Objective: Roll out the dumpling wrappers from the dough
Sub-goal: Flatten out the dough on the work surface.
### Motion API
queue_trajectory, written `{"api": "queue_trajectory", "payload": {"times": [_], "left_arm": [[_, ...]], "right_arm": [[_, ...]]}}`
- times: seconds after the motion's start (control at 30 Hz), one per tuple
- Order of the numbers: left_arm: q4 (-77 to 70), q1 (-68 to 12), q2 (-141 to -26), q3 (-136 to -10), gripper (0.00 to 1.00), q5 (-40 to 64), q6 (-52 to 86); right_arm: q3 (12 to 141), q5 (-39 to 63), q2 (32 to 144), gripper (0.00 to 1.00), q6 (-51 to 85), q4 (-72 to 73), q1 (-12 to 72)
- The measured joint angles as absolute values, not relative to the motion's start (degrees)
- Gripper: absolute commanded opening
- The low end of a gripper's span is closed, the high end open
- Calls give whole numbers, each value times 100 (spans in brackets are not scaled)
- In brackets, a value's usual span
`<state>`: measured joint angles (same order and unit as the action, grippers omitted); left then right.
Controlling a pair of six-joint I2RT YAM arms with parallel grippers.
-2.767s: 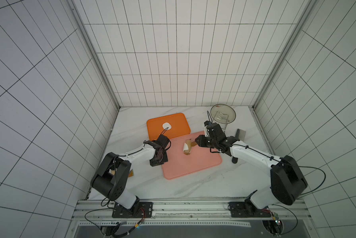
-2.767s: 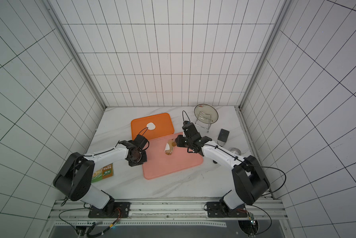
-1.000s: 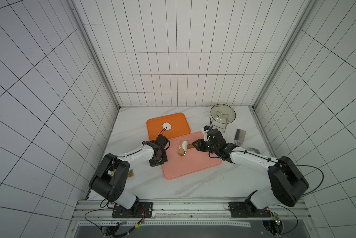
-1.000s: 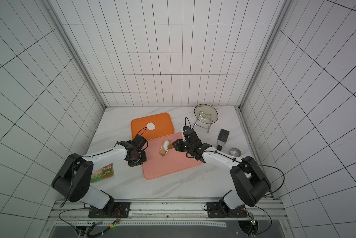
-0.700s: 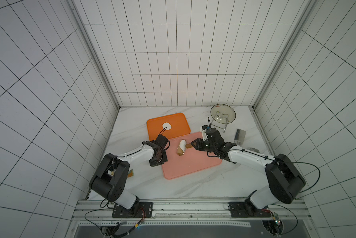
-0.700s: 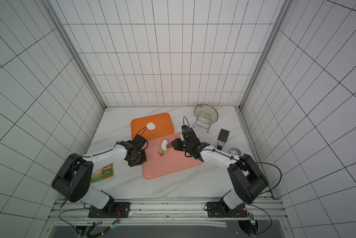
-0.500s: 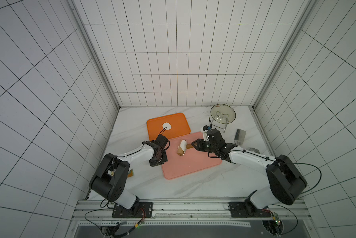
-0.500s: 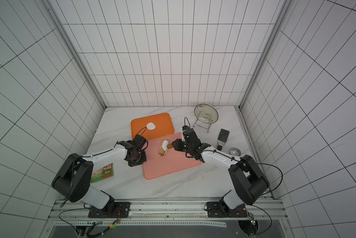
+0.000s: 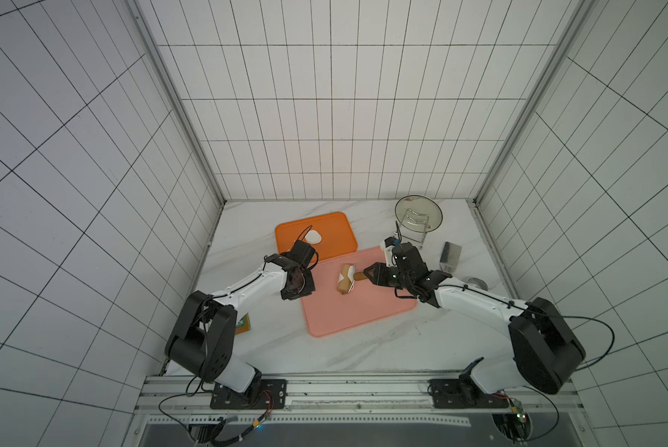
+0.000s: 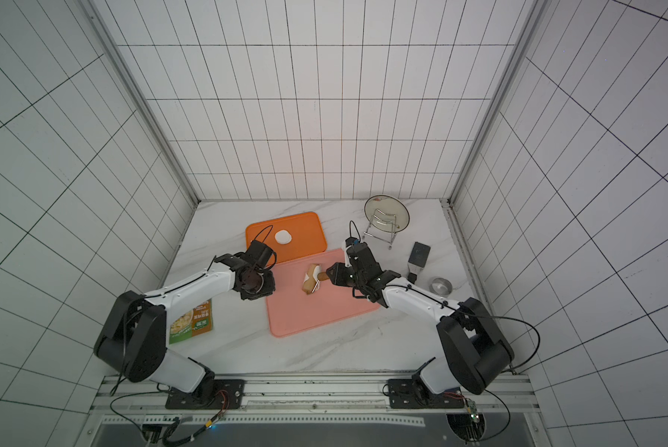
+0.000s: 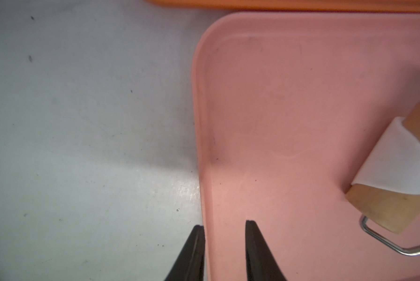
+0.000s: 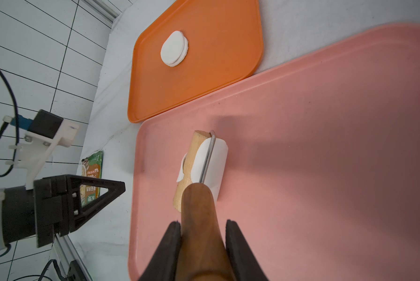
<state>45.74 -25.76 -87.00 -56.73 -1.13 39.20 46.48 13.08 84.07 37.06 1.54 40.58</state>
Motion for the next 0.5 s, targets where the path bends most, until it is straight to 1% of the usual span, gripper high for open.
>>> {"api": "queue_trajectory", "payload": {"times": [0.07, 0.17, 0.43, 0.5], "left_arm": [[4591, -2576, -8641, -5771, 34, -117, 3909], [4619, -2576, -8632, -5802, 35, -104, 3907], [4630, -2582, -8632, -5784, 35, -73, 3922], [4630, -2591, -8641, -5774, 35, -56, 3924]], "right_arm": [[4648, 1308, 8409, 0, 3701, 154, 4058], [4641, 1310, 8407, 0, 3693, 158, 4058], [4278, 1260, 7876, 0, 3684, -25, 3929], [4322, 1271, 7911, 0, 3677, -150, 3896]]}}
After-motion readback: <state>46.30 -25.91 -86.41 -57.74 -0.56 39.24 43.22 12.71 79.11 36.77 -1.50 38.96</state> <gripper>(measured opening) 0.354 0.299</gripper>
